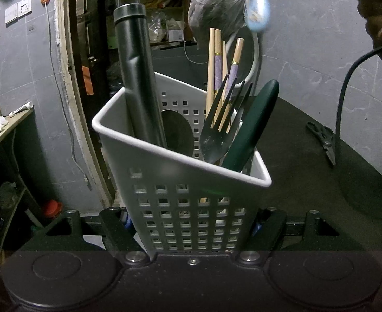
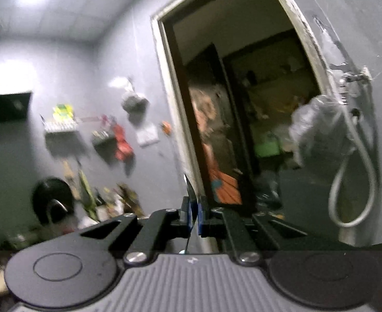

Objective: Organize utensils
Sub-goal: 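Carry both spoons with the right tool up over the white caddy, then lower both spoons into the caddy and open the right tool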

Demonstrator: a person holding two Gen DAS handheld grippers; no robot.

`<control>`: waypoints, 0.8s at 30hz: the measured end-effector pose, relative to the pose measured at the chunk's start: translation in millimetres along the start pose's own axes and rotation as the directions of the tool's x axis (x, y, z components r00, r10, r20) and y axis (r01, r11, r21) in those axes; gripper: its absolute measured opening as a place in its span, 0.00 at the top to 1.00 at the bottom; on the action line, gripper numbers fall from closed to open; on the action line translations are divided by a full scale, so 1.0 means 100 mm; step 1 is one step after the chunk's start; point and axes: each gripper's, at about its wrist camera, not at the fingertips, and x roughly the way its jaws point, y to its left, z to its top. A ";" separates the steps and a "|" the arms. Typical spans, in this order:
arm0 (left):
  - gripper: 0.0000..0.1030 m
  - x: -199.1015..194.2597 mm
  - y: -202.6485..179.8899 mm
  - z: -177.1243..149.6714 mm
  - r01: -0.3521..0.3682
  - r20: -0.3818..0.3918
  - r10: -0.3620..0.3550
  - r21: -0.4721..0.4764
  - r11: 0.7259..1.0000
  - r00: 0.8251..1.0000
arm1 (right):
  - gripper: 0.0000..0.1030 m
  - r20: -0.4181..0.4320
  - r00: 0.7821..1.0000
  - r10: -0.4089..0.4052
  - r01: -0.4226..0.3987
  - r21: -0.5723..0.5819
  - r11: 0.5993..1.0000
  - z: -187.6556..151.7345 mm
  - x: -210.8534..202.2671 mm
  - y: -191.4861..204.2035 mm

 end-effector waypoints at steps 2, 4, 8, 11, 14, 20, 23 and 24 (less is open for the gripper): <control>0.26 0.00 -0.01 0.00 -0.002 0.001 0.002 -0.002 1.000 1.000 | 0.95 0.039 0.999 0.029 -0.030 0.010 1.000 -0.02 -0.01 0.10; 0.26 0.00 -0.01 0.00 -0.002 0.001 0.002 -0.002 1.000 1.000 | 0.95 0.065 0.997 0.037 -0.038 0.016 0.999 -0.08 0.01 0.20; 0.26 0.00 -0.01 0.01 -0.003 0.001 0.003 -0.002 1.000 1.000 | 0.94 0.043 0.998 0.052 -0.052 -0.002 0.999 -0.25 0.10 0.39; 0.26 0.00 -0.01 0.01 -0.003 0.002 0.003 -0.003 1.000 1.000 | 0.94 0.000 0.998 0.067 -0.067 -0.011 0.998 -0.40 0.17 0.48; 0.26 0.00 -0.01 0.00 -0.004 0.002 0.004 -0.003 1.000 1.000 | 0.94 -0.031 0.997 0.073 -0.073 -0.021 0.997 -0.54 0.19 0.56; 0.26 0.00 -0.01 0.00 -0.004 0.003 0.004 -0.004 1.000 1.000 | 0.94 -0.068 0.995 0.080 -0.081 -0.017 0.997 -0.75 0.15 0.68; 0.26 0.00 -0.01 0.00 -0.004 0.003 0.004 -0.004 1.000 1.000 | 0.94 -0.084 0.994 0.075 -0.076 -0.015 0.997 -0.81 0.16 0.71; 0.26 0.00 -0.01 0.00 -0.004 0.004 0.004 -0.004 1.000 1.000 | 0.94 -0.089 0.994 0.071 -0.073 -0.018 0.997 -0.84 0.16 0.71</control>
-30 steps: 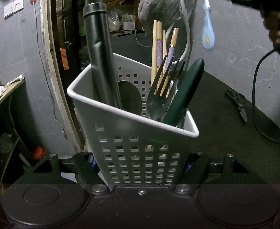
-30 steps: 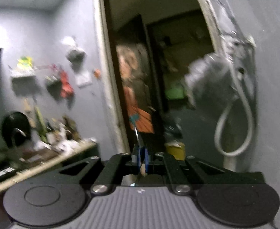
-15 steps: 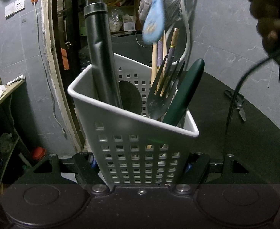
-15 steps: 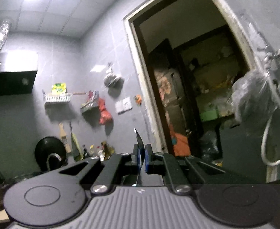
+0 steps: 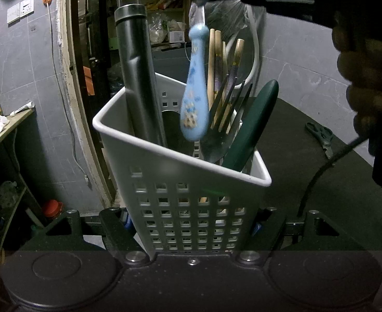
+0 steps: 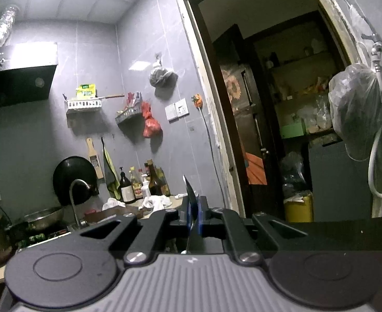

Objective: Organize utensils
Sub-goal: 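Lower both spoons into the caddy and open the right tool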

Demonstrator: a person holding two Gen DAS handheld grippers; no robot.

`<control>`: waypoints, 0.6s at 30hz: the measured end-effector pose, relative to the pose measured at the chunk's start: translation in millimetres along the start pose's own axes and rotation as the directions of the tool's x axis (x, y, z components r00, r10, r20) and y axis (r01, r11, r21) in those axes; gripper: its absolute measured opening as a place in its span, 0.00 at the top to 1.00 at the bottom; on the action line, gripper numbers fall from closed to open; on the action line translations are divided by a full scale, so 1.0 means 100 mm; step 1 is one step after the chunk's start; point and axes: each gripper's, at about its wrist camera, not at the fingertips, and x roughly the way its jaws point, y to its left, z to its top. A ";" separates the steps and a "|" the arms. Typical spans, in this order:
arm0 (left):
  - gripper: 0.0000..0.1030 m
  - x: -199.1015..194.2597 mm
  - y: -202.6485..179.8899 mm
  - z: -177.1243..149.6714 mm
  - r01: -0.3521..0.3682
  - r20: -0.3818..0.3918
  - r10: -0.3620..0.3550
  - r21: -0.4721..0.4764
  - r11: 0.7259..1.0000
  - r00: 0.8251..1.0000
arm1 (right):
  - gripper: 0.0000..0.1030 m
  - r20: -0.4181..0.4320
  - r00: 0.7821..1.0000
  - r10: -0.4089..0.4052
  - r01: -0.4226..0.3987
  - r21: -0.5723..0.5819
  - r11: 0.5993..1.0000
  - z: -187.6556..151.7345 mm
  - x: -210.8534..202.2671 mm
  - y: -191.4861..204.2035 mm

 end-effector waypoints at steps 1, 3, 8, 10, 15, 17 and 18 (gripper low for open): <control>0.26 0.00 0.00 0.00 0.000 0.000 0.000 0.000 1.000 1.000 | 0.94 -0.005 1.000 -0.003 0.003 -0.005 1.000 -0.02 0.00 0.00; 0.26 0.00 0.00 0.00 0.000 0.000 0.000 0.000 1.000 1.000 | 0.94 -0.016 1.000 -0.006 0.006 -0.008 1.000 -0.05 0.01 0.02; 0.26 -0.01 -0.01 0.01 0.000 0.001 0.000 0.003 1.000 1.000 | 0.94 -0.033 0.999 -0.008 0.008 -0.012 1.000 -0.12 0.01 0.04; 0.26 -0.02 -0.02 0.02 0.000 0.002 0.000 0.004 1.000 1.000 | 0.94 -0.039 0.999 -0.009 0.008 -0.011 1.000 -0.14 0.01 0.05; 0.26 -0.02 -0.02 0.02 0.002 0.003 -0.002 0.006 1.000 1.000 | 0.94 -0.051 0.999 -0.009 0.008 -0.013 1.000 -0.17 0.01 0.05; 0.26 -0.02 -0.01 0.02 0.002 0.003 -0.002 0.006 1.000 1.000 | 0.94 -0.057 0.998 -0.008 0.007 -0.015 1.000 -0.18 0.02 0.06; 0.26 -0.02 -0.01 0.02 0.002 0.003 -0.002 0.005 1.000 1.000 | 0.93 -0.061 0.998 -0.007 0.006 -0.018 1.000 -0.19 0.02 0.07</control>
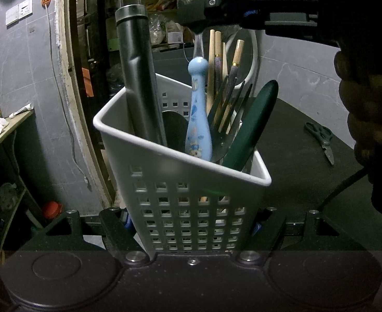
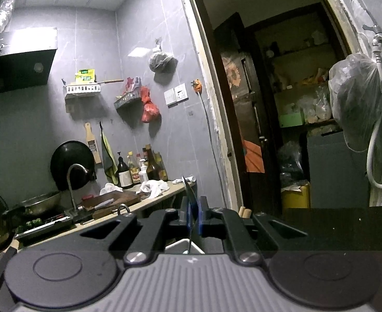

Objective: Organize utensils
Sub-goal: 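Lower both spoons into the caddy and open the right tool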

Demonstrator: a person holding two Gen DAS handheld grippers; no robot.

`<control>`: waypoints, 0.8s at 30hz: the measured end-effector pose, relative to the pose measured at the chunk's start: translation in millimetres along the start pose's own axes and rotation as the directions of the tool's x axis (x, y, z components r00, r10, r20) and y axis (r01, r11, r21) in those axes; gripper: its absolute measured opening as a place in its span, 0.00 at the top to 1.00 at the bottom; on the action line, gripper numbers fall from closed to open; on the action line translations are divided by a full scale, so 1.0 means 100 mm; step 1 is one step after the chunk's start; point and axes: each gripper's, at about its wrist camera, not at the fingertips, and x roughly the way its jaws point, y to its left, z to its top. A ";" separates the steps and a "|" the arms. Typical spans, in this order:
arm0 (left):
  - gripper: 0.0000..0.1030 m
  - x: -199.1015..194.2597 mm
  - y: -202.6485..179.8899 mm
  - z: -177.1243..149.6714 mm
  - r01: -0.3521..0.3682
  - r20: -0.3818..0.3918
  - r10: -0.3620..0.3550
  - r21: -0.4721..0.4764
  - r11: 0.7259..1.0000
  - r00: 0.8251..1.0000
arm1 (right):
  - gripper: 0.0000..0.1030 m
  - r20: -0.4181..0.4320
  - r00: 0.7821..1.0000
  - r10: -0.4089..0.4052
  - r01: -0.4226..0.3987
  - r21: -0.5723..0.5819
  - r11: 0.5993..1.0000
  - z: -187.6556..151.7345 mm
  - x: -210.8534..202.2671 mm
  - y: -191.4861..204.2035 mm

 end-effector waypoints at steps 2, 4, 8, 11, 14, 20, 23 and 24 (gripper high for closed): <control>0.26 0.00 0.00 0.00 0.000 0.000 0.000 0.001 1.000 1.000 | 0.93 -0.008 1.000 0.001 -0.001 -0.004 1.000 -0.02 -0.01 0.01; 0.26 0.00 0.00 0.00 0.000 0.000 0.000 0.001 1.000 1.000 | 0.93 -0.016 1.000 0.003 -0.003 -0.002 1.000 -0.04 0.00 0.01; 0.26 0.00 0.00 0.00 0.000 0.000 0.000 0.001 1.000 1.000 | 0.93 -0.031 1.000 0.002 -0.002 -0.008 1.000 -0.08 -0.01 0.02; 0.26 0.00 0.00 0.00 0.000 0.000 0.000 0.002 1.000 1.000 | 0.89 -0.051 0.999 0.007 -0.008 -0.014 1.000 -0.10 -0.02 0.03; 0.26 0.01 0.00 -0.01 0.000 0.000 0.000 0.002 1.000 1.000 | 0.66 -0.053 0.998 0.014 -0.015 -0.016 1.000 -0.11 -0.06 0.04; 0.26 0.03 0.00 -0.01 0.001 0.001 -0.001 0.004 1.000 1.000 | 0.52 -0.050 0.999 0.018 -0.018 -0.013 1.000 -0.09 -0.10 0.04; 0.26 0.04 0.00 -0.01 0.001 0.001 -0.001 0.004 1.000 1.000 | 0.50 -0.054 0.998 0.022 -0.023 -0.009 1.000 -0.08 -0.11 0.03; 0.26 0.04 0.00 -0.01 0.001 0.001 -0.001 0.005 1.000 1.000 | 0.49 -0.054 0.998 0.024 -0.025 -0.008 1.000 -0.08 -0.11 0.04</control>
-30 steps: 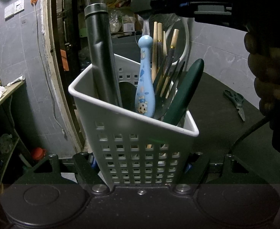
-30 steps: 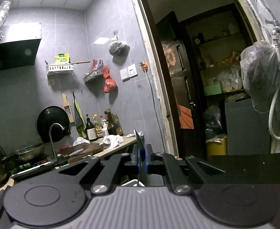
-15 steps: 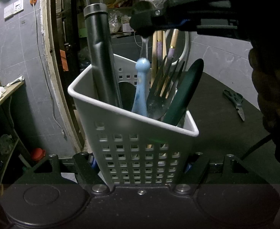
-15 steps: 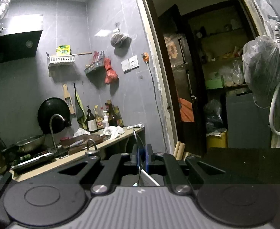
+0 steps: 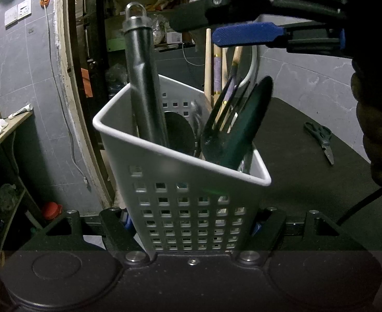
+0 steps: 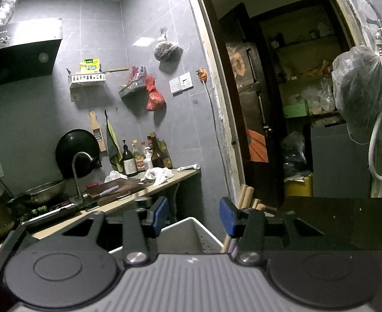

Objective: Organize utensils
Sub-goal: 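Lower both spoons into the caddy and open the right tool, then move the right tool to the dark-handled scissors and close on them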

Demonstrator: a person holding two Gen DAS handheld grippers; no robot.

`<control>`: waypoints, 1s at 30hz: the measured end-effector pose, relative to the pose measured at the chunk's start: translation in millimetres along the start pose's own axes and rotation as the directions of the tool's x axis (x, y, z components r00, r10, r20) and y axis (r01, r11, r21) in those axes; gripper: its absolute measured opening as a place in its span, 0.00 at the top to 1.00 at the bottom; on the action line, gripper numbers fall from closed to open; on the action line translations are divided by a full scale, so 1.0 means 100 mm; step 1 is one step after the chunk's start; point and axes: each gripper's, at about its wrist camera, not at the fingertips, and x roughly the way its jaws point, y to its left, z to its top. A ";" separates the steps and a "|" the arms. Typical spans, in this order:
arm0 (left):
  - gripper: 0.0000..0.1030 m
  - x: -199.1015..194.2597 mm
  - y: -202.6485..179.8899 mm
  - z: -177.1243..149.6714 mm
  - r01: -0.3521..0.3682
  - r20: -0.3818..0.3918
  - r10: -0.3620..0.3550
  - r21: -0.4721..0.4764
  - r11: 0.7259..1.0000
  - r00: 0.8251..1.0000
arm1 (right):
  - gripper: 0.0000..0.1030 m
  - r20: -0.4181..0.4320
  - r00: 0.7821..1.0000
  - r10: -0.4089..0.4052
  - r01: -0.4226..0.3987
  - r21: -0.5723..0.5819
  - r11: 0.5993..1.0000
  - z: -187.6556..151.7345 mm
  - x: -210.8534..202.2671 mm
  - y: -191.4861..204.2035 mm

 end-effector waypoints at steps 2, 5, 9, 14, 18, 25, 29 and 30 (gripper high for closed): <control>0.26 0.00 0.00 0.00 0.000 0.000 0.000 -0.001 1.000 1.000 | 0.43 0.005 1.000 0.001 -0.001 -0.002 1.000 0.01 -0.02 0.01; 0.26 0.00 0.01 -0.01 0.000 0.000 0.000 -0.004 1.000 1.000 | 0.28 0.024 1.000 -0.006 0.006 0.000 1.000 0.03 -0.08 0.00; 0.26 0.00 0.01 -0.01 0.001 0.000 -0.001 -0.002 1.000 1.000 | 0.08 0.051 0.996 -0.071 0.071 0.002 0.997 0.07 -0.21 -0.08; 0.26 0.00 0.01 -0.01 0.002 0.000 -0.002 0.000 1.000 1.000 | 0.00 0.048 0.968 -0.246 0.246 0.020 0.969 0.03 -0.40 -0.38; 0.26 0.00 0.00 -0.01 0.001 0.000 -0.001 0.002 1.000 1.000 | 0.00 -0.009 0.900 -0.436 0.436 0.065 0.898 -0.10 -0.51 -0.78; 0.26 0.00 0.00 -0.01 0.000 0.000 0.000 0.001 1.000 1.000 | 0.00 -0.246 0.688 -0.683 0.713 0.050 0.700 -0.40 -0.38 -1.58; 0.26 0.00 0.00 -0.01 -0.002 -0.002 0.002 0.000 1.000 1.000 | 0.00 -0.338 0.598 -0.727 0.778 0.027 0.628 -0.57 -0.25 -1.92; 0.26 0.00 0.01 -0.01 -0.002 -0.002 0.002 -0.001 1.000 1.000 | 0.00 -0.361 0.579 -0.731 0.791 0.028 0.612 -0.60 -0.22 -2.00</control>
